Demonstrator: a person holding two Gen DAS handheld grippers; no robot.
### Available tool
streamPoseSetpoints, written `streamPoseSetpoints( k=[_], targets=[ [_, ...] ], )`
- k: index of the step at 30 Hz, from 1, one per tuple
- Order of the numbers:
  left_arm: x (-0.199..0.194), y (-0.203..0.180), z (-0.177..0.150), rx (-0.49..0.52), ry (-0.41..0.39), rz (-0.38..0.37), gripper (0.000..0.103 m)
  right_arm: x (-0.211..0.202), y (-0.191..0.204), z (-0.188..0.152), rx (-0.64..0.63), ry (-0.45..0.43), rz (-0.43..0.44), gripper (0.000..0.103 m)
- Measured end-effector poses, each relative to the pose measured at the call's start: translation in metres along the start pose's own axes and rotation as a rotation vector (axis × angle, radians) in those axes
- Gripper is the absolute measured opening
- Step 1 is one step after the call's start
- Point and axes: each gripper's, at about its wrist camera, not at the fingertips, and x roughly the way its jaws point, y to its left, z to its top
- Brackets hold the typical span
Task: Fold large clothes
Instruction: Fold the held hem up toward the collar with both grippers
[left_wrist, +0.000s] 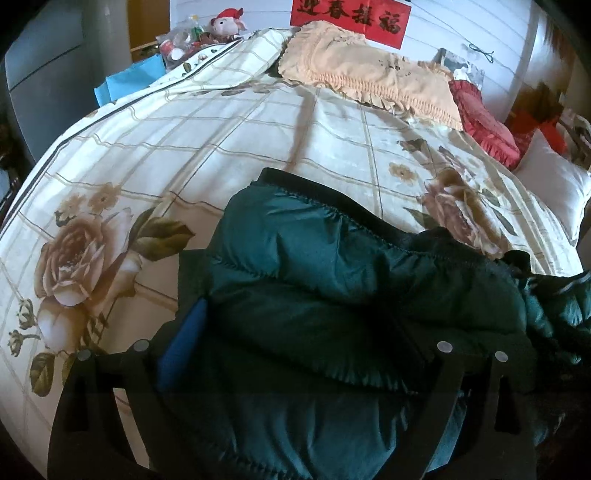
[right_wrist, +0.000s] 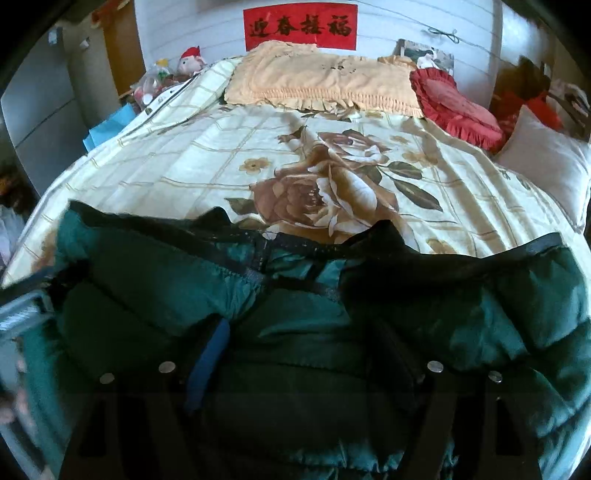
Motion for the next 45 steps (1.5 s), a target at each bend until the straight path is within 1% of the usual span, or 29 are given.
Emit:
streamPoseSetpoints(
  k=[2, 3, 6, 8, 10, 11, 12, 14, 18, 21, 23, 25, 27, 30, 32, 35, 38, 41, 43, 45],
  targets=[
    [0.001, 0.000, 0.000, -0.001, -0.004, -0.001, 0.093, -0.025, -0.011, 0.000, 0.046, -0.074, 0.046, 0.076],
    [0.001, -0.001, 0.000, -0.001, -0.006, 0.000, 0.093, -0.039, -0.020, -0.001, 0.057, -0.120, 0.024, 0.076],
    [0.002, -0.002, 0.000, 0.002, -0.013, 0.006, 0.094, -0.048, -0.041, -0.002, 0.048, -0.157, -0.117, 0.076],
    [0.002, -0.002, 0.000, 0.002, -0.014, 0.004, 0.095, -0.039, -0.062, -0.006, 0.058, -0.125, -0.185, 0.076],
    [0.003, -0.002, 0.001, 0.004, -0.015, 0.001, 0.095, -0.027, -0.081, -0.011, 0.099, -0.086, -0.214, 0.076],
    [0.004, -0.003, 0.001, 0.005, -0.017, 0.001, 0.096, -0.020, -0.088, -0.012, 0.120, -0.069, -0.212, 0.076],
    [0.005, -0.004, 0.001, 0.006, -0.019, 0.004, 0.096, -0.012, -0.096, -0.015, 0.158, -0.052, -0.187, 0.077],
    [0.006, -0.006, 0.002, 0.009, -0.026, 0.012, 0.097, -0.005, -0.101, -0.017, 0.178, -0.055, -0.185, 0.079],
    [0.007, -0.006, 0.001, 0.012, -0.034, 0.015, 0.098, 0.004, -0.092, -0.017, 0.133, -0.041, -0.231, 0.082],
    [0.006, -0.007, 0.000, 0.015, -0.038, 0.012, 0.098, -0.011, -0.092, -0.018, 0.147, -0.040, -0.221, 0.082],
    [0.006, -0.006, 0.000, 0.013, -0.039, 0.008, 0.098, -0.034, -0.088, -0.023, 0.160, -0.089, -0.196, 0.082],
    [0.007, -0.006, 0.001, 0.012, -0.041, 0.006, 0.098, -0.058, -0.079, -0.031, 0.153, -0.127, -0.143, 0.082],
    [0.006, -0.005, 0.000, 0.012, -0.042, 0.006, 0.098, -0.079, -0.066, -0.041, 0.126, -0.156, -0.087, 0.082],
    [0.006, -0.004, 0.000, 0.011, -0.044, 0.002, 0.098, -0.095, -0.042, -0.059, 0.045, -0.174, -0.068, 0.082],
    [0.006, -0.004, 0.000, 0.012, -0.044, 0.004, 0.098, -0.092, -0.032, -0.069, 0.003, -0.161, -0.080, 0.082],
    [0.006, -0.005, -0.001, 0.013, -0.046, 0.006, 0.098, -0.067, -0.032, -0.084, -0.013, -0.088, -0.109, 0.082],
    [0.005, -0.004, 0.000, 0.016, -0.049, 0.011, 0.098, -0.056, -0.035, -0.089, -0.011, -0.087, -0.116, 0.084],
    [0.001, -0.004, -0.001, 0.021, -0.056, 0.012, 0.098, -0.063, -0.034, -0.087, -0.010, -0.061, -0.120, 0.084],
    [-0.006, -0.005, -0.003, 0.032, -0.062, 0.000, 0.098, -0.077, -0.039, -0.087, 0.016, -0.079, -0.093, 0.084],
    [-0.015, -0.002, -0.006, 0.032, -0.074, -0.022, 0.098, -0.096, -0.046, -0.091, 0.042, -0.122, -0.083, 0.083]
  ],
)
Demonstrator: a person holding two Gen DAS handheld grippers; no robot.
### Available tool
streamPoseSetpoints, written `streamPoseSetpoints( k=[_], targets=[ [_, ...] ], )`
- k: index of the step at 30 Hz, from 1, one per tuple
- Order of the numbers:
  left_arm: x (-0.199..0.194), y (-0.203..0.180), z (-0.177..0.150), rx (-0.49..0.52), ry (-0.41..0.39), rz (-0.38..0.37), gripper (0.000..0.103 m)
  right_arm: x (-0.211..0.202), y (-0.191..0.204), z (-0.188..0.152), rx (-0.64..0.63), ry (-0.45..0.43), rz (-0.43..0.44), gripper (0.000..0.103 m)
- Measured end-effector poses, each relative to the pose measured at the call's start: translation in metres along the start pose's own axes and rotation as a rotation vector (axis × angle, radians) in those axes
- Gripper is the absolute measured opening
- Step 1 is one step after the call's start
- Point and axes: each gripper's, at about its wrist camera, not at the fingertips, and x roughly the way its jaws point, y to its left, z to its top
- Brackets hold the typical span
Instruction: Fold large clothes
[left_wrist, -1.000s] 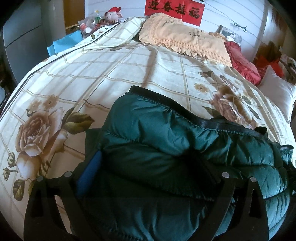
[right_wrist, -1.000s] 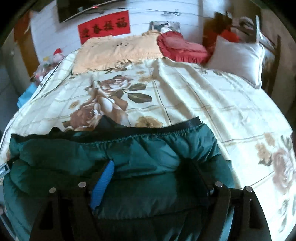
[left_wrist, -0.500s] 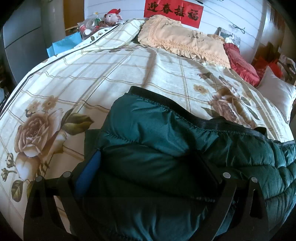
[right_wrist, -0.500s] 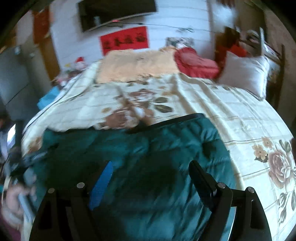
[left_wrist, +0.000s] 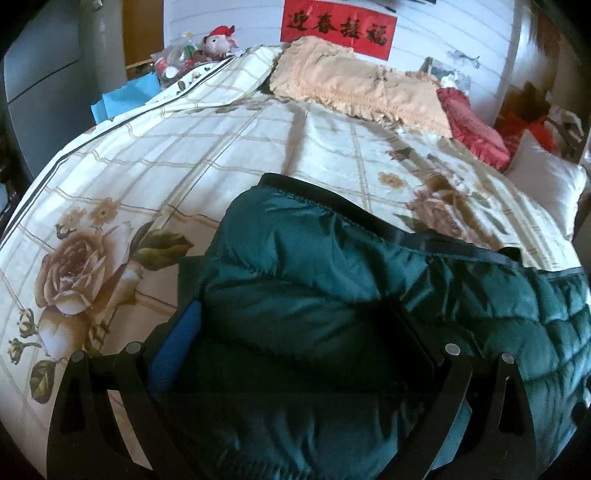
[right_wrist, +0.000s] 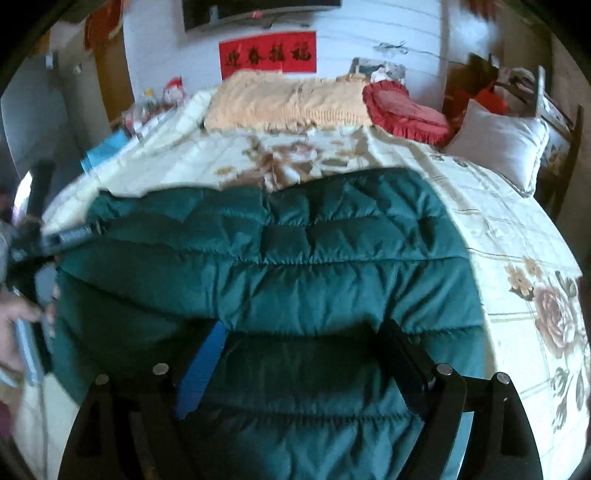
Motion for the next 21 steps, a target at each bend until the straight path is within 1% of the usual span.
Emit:
streamPoseSetpoints(
  k=[3, 6, 10, 12, 13, 16, 21],
  targets=[
    [-0.017, 0.006, -0.002, 0.004, -0.020, -0.023, 0.098, -0.019, -0.014, -0.005, 0.028, -0.049, -0.046, 0.083],
    [-0.035, 0.008, -0.007, 0.032, -0.040, -0.032, 0.098, -0.024, -0.033, -0.008, 0.087, -0.070, -0.079, 0.084],
    [-0.055, 0.015, -0.017, 0.055, -0.057, -0.035, 0.098, -0.006, -0.054, -0.007, 0.165, -0.021, -0.091, 0.083],
    [-0.062, 0.020, -0.021, 0.055, -0.062, -0.036, 0.098, 0.012, -0.061, -0.010, 0.175, 0.045, -0.106, 0.084],
    [-0.065, 0.022, -0.024, 0.054, -0.064, -0.037, 0.098, 0.020, -0.065, -0.013, 0.191, 0.065, -0.093, 0.084],
    [-0.074, 0.028, -0.032, 0.054, -0.065, -0.041, 0.098, 0.023, -0.072, -0.016, 0.238, 0.062, -0.060, 0.085],
    [-0.085, 0.035, -0.045, 0.054, -0.065, -0.057, 0.098, -0.006, -0.070, -0.019, 0.244, 0.033, -0.070, 0.085]
  ],
)
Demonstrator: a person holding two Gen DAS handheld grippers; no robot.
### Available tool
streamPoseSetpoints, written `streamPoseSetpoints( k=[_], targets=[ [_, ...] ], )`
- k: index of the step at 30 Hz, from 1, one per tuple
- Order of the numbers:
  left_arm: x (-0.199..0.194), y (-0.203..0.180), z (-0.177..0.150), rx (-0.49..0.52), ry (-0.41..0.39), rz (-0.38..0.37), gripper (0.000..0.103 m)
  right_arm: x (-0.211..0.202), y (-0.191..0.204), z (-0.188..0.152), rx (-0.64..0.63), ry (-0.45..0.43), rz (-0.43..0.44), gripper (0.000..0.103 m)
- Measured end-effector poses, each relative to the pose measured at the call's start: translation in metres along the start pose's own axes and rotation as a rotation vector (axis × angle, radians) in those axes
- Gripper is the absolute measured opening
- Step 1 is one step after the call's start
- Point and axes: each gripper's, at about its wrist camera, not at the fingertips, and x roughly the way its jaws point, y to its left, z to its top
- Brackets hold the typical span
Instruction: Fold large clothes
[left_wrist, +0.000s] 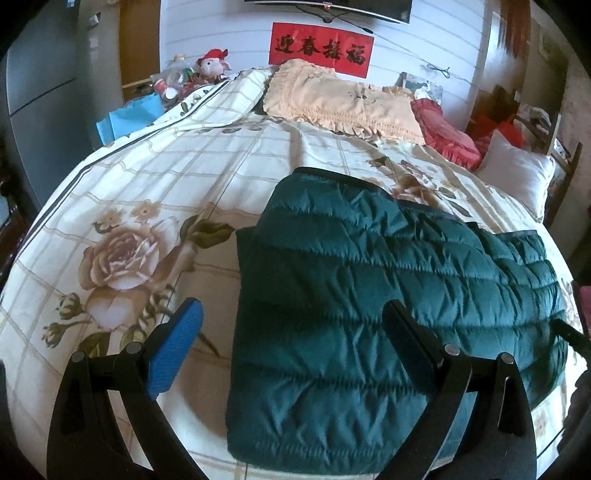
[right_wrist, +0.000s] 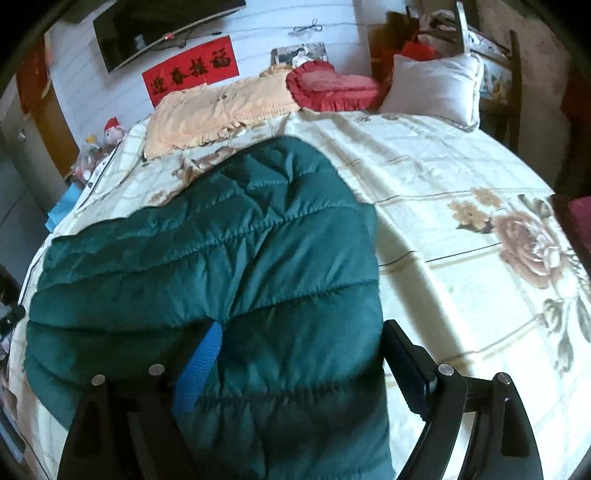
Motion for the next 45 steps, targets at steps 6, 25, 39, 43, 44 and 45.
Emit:
streamPoseSetpoints(
  k=[6, 25, 39, 43, 44, 45],
  targets=[
    [-0.008, 0.002, -0.017, -0.026, 0.016, -0.044, 0.098, -0.032, -0.002, -0.020, -0.015, -0.016, 0.043, 0.085],
    [-0.008, 0.020, -0.056, -0.091, 0.081, -0.122, 0.098, -0.032, -0.014, -0.051, -0.010, 0.011, 0.105, 0.093],
    [0.014, 0.027, -0.061, -0.123, 0.141, -0.202, 0.098, -0.004, -0.020, -0.049, 0.014, 0.079, 0.162, 0.102],
    [0.021, 0.029, -0.062, -0.141, 0.154, -0.227, 0.098, 0.004, -0.017, -0.045, 0.013, 0.079, 0.179, 0.103],
    [0.022, 0.028, -0.062, -0.139, 0.154, -0.229, 0.098, 0.006, -0.017, -0.043, 0.016, 0.080, 0.183, 0.103],
    [0.023, 0.028, -0.062, -0.137, 0.154, -0.230, 0.098, 0.008, -0.017, -0.042, 0.021, 0.083, 0.185, 0.103]
  ],
)
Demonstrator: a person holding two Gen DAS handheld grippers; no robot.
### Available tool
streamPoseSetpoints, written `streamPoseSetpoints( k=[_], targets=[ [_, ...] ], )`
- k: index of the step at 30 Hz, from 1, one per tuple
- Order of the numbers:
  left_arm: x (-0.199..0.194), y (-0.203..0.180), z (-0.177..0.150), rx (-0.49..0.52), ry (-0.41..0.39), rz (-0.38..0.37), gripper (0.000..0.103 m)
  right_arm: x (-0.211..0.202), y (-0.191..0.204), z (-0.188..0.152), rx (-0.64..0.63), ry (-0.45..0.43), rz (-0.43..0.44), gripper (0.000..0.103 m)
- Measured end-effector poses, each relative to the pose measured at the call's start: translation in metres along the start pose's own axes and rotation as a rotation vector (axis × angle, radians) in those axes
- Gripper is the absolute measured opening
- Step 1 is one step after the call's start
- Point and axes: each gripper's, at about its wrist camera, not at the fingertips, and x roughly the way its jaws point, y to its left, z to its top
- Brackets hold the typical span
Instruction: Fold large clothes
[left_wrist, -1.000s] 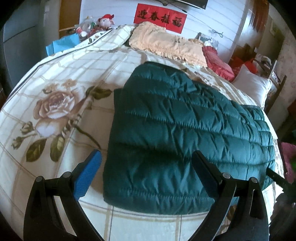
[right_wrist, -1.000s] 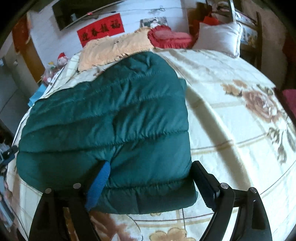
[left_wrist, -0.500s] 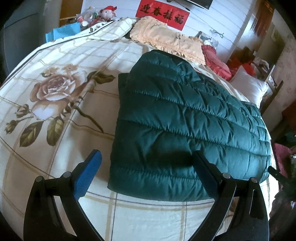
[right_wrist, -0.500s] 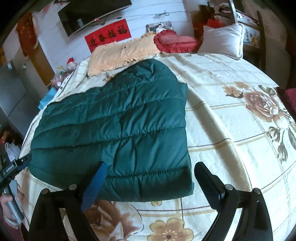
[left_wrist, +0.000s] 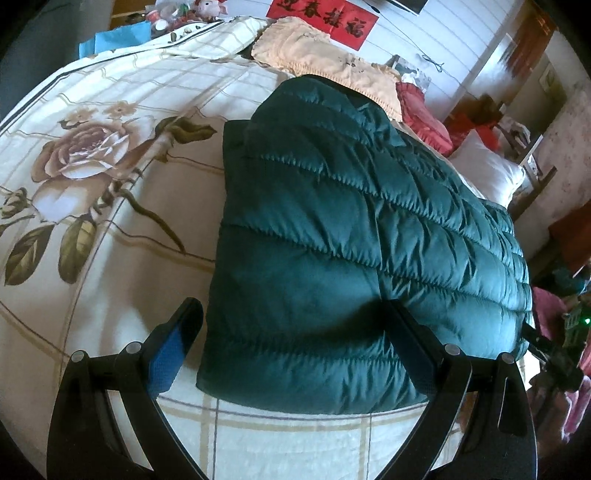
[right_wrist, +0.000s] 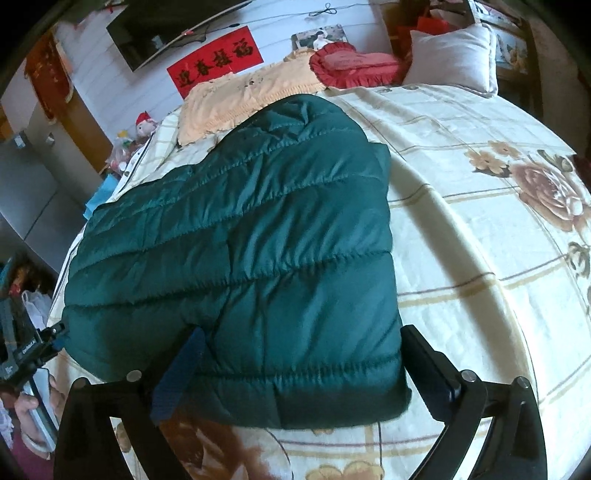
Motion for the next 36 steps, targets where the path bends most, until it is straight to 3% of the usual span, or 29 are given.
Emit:
streamPoseSetpoints(
  k=[7, 14, 23, 36],
  targets=[
    [0.005, 0.002, 0.000, -0.016, 0.013, -0.029, 0.100, 0.002, -0.004, 0.005, 0.014, -0.002, 0.009, 0.103],
    [0.007, 0.001, 0.000, -0.018, 0.008, -0.030, 0.101, -0.006, -0.001, 0.007, -0.017, -0.026, -0.035, 0.103],
    [0.013, 0.007, 0.001, -0.055, 0.031, -0.076, 0.103, 0.013, -0.004, 0.012, -0.003, 0.014, 0.031, 0.103],
    [0.021, -0.001, 0.007, -0.039, 0.015, -0.076, 0.103, 0.027, -0.008, 0.014, -0.006, 0.039, 0.093, 0.103]
  ],
)
